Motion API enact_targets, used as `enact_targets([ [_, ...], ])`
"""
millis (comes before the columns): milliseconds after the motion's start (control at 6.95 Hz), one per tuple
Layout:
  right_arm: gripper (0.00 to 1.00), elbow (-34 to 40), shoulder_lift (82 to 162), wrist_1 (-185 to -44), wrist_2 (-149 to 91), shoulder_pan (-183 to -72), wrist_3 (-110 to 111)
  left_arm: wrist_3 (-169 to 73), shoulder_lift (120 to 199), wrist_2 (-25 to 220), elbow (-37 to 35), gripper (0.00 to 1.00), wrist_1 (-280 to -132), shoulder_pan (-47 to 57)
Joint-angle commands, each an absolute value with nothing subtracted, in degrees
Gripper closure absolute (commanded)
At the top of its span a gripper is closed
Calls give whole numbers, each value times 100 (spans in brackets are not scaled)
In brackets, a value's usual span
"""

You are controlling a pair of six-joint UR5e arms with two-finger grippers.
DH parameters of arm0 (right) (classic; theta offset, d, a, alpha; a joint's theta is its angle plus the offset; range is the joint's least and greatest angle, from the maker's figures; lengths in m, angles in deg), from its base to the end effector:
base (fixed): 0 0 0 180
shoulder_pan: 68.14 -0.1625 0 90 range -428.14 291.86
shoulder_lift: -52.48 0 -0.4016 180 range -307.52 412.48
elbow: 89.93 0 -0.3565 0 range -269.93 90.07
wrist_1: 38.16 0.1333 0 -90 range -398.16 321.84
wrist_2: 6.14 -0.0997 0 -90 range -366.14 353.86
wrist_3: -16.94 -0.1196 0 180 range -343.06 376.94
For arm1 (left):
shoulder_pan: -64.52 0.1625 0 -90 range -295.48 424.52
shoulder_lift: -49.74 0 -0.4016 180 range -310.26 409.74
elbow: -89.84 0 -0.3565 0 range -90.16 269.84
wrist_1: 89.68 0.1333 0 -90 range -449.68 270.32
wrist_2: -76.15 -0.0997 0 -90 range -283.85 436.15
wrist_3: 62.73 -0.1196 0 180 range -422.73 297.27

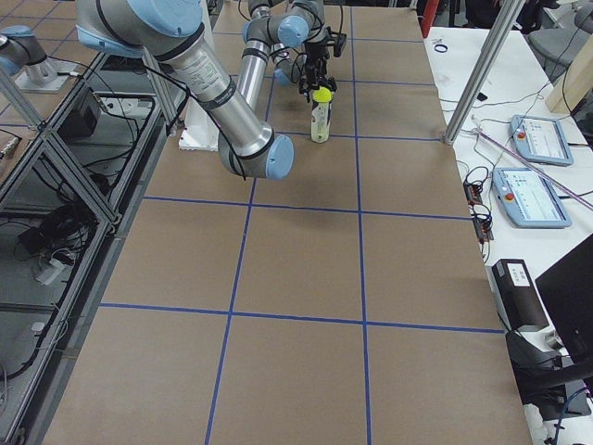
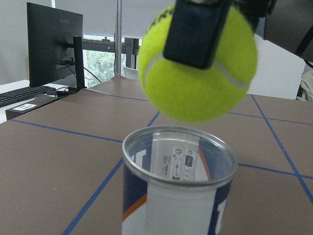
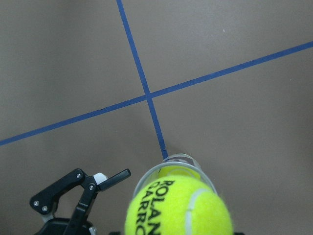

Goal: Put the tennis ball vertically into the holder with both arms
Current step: 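Lower the ball into the can with the right gripper and release it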

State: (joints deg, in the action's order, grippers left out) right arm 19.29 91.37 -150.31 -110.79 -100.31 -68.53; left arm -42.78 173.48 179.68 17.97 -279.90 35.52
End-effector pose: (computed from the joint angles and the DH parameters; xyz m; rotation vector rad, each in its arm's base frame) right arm -0.4406 -0.3989 0.0818 0.0352 -0.8736 0.3440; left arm 0.4979 -0.3964 0.2601 1.4761 1.4621 0.6856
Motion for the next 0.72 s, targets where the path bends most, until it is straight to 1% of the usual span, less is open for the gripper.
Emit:
enact_targets([
  [0, 1, 1931, 9142, -15022, -11081, -10031, -6849, -4278, 17340, 17968, 1794, 1, -27987, 3552],
  [432, 1, 2062, 9150, -15022, -11125, -10057, -6623, -4269, 17340, 17968, 1733, 1, -27996, 3525],
  [576, 1, 2081, 9194, -15031, -11230, -10318, -6203, -4269, 17297, 17995, 1628, 1, -28048, 3412],
])
